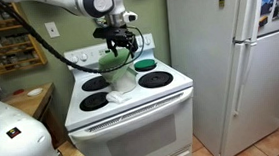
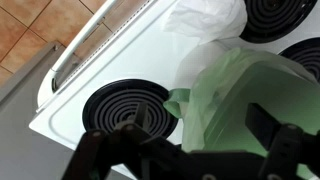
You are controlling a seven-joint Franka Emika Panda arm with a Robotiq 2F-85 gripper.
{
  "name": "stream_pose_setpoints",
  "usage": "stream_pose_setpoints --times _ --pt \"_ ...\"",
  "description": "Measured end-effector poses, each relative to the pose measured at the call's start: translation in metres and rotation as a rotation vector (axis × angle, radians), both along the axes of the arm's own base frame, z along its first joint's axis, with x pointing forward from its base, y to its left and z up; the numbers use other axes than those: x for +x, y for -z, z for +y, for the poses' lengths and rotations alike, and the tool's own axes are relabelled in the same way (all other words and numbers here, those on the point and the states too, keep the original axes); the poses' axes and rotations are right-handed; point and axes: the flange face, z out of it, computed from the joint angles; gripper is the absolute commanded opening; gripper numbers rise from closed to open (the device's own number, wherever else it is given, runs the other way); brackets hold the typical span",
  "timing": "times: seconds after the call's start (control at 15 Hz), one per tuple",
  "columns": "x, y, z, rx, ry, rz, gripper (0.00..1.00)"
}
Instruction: Open the bin then put the paper towel in it
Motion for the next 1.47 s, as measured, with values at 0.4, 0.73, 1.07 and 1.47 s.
stream_pose_setpoints --times 0.4,0.73,1.07,1.47 --pt "-0.005 0.003 0.023 0.011 -0.078 0.019 1.0" --pt "-0.037 -0.012 0.095 -0.019 -0.298 0.048 1.0" --pt "-0.084 -0.056 0.151 -0.12 -0.522 -0.075 1.0" --pt "-0.095 -0.059 0.162 -0.145 -0.578 -0.105 1.0"
